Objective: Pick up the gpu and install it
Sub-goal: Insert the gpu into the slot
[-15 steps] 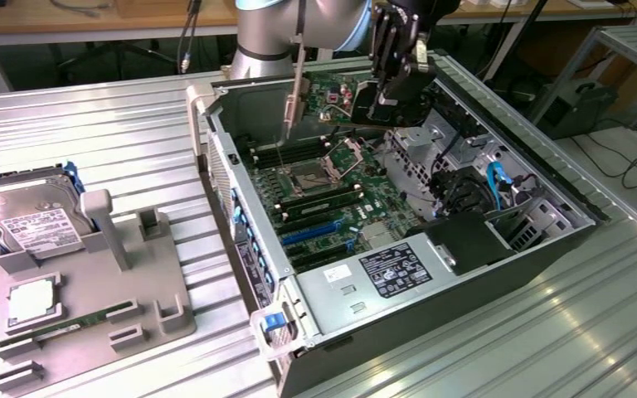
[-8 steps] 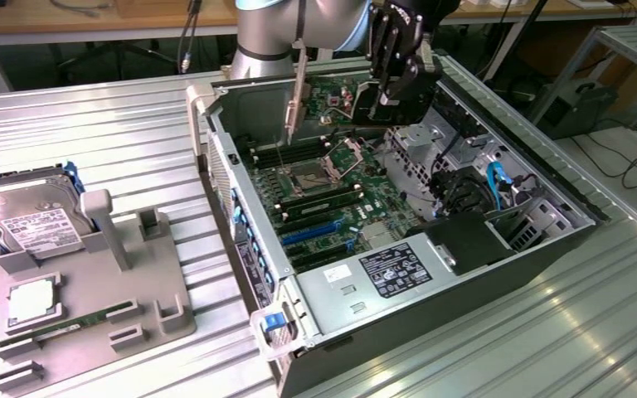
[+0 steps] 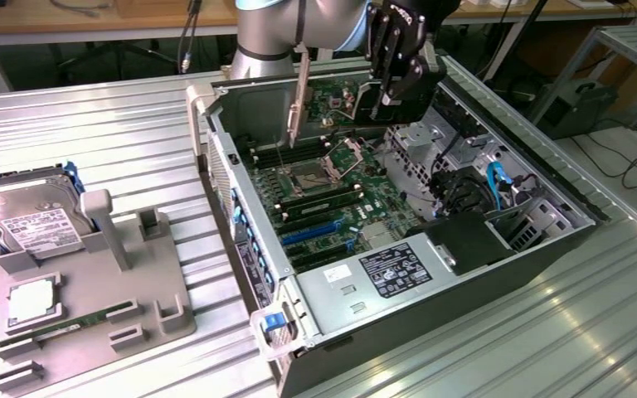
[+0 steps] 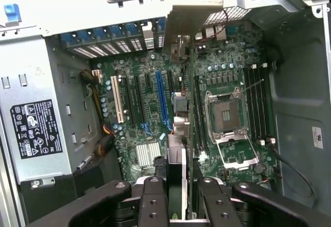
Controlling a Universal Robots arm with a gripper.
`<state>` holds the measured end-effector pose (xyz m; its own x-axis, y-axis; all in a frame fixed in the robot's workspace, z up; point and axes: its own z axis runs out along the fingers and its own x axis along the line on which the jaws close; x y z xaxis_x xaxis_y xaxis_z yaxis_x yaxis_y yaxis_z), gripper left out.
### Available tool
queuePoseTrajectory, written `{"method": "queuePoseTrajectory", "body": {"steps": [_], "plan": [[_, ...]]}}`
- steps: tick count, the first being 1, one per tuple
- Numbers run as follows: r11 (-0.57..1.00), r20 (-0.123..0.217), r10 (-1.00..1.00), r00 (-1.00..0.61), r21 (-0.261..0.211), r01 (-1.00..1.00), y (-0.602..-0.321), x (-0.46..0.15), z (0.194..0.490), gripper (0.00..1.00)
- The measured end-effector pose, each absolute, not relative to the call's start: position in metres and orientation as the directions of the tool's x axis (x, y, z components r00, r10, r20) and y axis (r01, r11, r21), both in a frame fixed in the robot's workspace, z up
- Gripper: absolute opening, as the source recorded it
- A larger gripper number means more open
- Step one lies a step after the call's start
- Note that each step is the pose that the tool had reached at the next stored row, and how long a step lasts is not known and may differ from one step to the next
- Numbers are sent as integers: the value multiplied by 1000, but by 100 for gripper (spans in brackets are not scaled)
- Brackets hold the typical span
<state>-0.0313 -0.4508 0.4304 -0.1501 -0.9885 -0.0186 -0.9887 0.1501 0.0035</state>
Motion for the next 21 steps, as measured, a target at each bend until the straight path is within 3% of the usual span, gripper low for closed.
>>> {"method": "queuePoseTrajectory", "body": {"steps": [21], "plan": [[-22, -19, -1000, 22, 3, -1000, -451, -31, 430, 27]]}}
